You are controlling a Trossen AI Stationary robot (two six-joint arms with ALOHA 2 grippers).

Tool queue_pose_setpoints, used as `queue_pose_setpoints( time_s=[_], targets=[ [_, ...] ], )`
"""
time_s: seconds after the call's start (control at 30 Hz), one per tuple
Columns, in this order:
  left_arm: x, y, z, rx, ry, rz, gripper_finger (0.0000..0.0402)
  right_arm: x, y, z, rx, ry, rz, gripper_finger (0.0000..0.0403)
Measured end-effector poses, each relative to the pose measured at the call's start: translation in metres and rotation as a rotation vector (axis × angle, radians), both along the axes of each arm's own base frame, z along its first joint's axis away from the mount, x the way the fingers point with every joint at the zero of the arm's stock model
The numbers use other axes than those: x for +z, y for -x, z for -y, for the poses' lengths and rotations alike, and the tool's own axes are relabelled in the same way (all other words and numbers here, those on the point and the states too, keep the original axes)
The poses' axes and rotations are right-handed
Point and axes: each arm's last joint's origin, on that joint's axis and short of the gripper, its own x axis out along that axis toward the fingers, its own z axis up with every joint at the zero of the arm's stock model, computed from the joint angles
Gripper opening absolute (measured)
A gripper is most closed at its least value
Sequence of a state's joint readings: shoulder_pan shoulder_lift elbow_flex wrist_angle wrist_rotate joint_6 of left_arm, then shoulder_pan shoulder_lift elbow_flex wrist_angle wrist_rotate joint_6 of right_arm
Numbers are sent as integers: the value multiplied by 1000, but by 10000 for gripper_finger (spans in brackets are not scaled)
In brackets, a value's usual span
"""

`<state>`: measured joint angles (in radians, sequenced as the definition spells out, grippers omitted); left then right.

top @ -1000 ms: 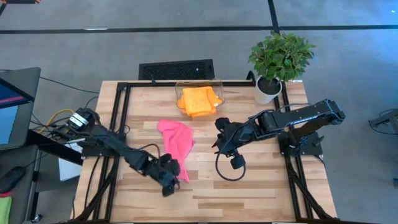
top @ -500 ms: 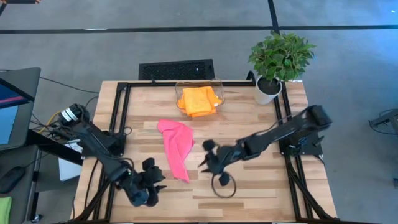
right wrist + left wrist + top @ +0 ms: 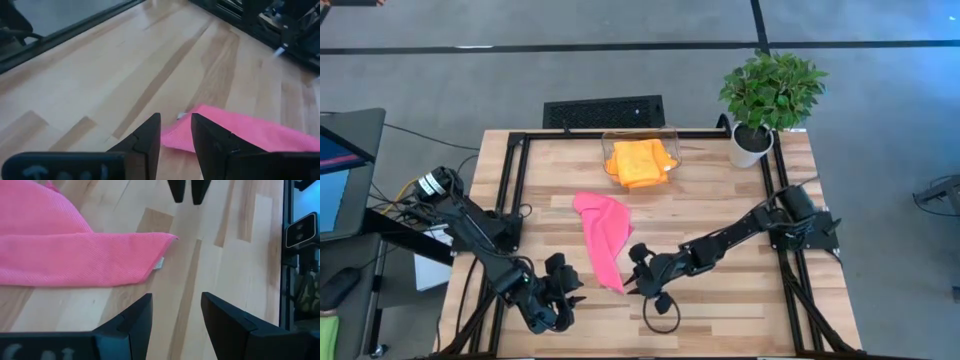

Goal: Fold microfiber towels
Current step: Fold the pink towel

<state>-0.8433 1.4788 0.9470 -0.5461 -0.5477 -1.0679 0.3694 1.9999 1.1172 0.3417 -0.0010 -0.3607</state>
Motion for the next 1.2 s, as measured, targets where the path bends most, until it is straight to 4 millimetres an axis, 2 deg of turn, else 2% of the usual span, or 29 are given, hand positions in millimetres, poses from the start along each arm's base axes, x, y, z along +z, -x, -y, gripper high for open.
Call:
queue_pose_setpoints(
  time_s=[0.3,0.47,0.53,0.73,0.83,1.03,1.2],
  targets=[
    [0,0,-1,-4,-25,6,162,0,-4,11,-42,-18,-4,132],
    [0,-1,-1,-28,-51,6,162,-17,-5,2,-23,-17,-8,133],
    [0,-1,-1,-25,-48,6,162,-21,-11,-4,-5,-17,49,132],
    [0,-1,0,-30,-18,1,162,-39,-22,-13,7,0,25,132],
    [0,-1,0,-28,-8,-1,162,-39,-31,-15,-2,-8,56,132],
    [1,-2,0,-28,-3,3,162,-34,-30,-14,-108,43,47,132],
    [1,-2,1,-30,-1,1,162,-34,-25,-25,-111,19,30,132]
  ],
)
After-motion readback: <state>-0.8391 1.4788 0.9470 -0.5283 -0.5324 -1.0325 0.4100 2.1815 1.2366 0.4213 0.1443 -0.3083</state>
